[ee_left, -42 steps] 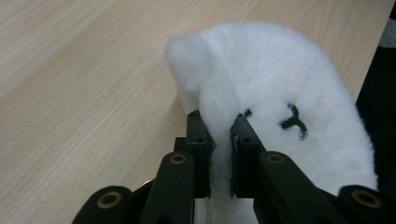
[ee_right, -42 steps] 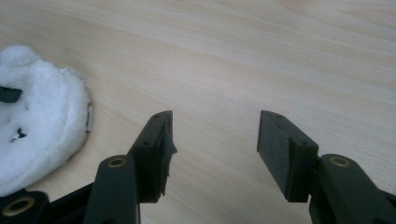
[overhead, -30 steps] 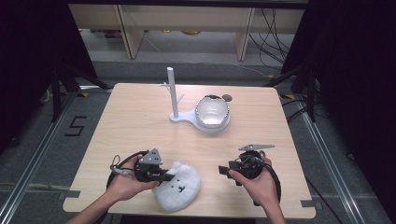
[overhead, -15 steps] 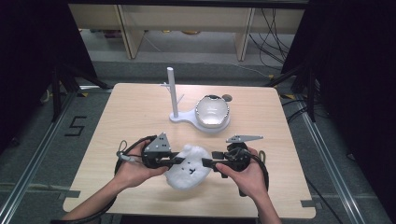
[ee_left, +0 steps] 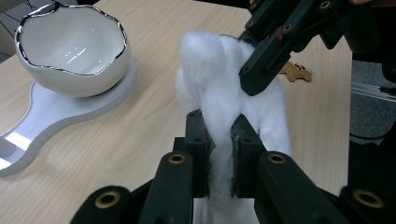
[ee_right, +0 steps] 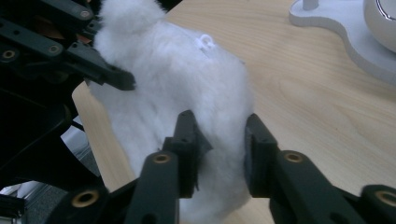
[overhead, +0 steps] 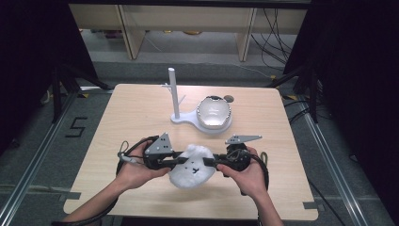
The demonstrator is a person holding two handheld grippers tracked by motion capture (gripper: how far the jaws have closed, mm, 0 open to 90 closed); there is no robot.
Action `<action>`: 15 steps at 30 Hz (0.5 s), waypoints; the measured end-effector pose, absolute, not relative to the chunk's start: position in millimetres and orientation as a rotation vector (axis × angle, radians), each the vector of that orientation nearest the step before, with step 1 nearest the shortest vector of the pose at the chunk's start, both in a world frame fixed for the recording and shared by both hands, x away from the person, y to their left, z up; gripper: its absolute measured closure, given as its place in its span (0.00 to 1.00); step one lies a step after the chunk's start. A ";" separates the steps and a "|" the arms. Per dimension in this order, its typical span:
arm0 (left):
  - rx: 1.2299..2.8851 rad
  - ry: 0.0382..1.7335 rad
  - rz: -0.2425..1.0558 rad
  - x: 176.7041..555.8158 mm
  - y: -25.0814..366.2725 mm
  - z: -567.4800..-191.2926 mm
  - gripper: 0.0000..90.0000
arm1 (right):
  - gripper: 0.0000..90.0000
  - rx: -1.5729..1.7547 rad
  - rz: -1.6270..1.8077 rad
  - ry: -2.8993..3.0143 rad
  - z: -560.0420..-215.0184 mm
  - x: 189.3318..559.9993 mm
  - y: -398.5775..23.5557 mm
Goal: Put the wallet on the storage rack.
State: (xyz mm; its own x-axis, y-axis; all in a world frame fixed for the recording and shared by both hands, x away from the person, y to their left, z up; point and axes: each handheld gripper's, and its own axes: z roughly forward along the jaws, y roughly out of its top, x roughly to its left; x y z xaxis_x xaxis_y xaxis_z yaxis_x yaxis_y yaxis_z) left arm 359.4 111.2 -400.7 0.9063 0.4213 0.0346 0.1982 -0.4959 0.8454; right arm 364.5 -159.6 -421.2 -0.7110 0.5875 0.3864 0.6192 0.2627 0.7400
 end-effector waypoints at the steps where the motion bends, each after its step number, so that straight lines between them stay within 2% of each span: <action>1: 2.096 0.448 0.290 359.6 111.7 -400.4 0.87 | 0.83 -1.201 -1.463 -2.470 -418.6 361.8 -159.3; 4: 2.056 0.456 0.292 361.8 113.0 -400.7 0.85 | 0.85 -1.198 -1.489 -2.464 -416.3 359.5 -158.4; 8: 1.986 0.500 0.328 364.1 121.6 -399.0 0.66 | 0.86 -1.180 -1.585 -2.503 -410.8 357.9 -160.2; 10: 1.963 0.514 0.328 363.7 124.4 -398.7 0.61 | 0.86 -1.197 -1.582 -2.502 -408.9 356.9 -160.9; 15: 1.895 0.570 0.363 359.5 149.1 -403.0 0.55 | 0.86 -1.263 -1.625 -2.469 -405.4 359.9 -168.0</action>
State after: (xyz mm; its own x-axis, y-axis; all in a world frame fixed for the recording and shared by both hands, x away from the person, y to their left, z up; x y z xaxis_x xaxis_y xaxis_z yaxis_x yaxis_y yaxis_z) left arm 359.5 149.1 -403.0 0.8392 0.5436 -0.0140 0.2176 -0.3122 0.9248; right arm 359.9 -168.0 -405.4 -0.6891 0.6395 0.3407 0.5659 0.1813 0.8043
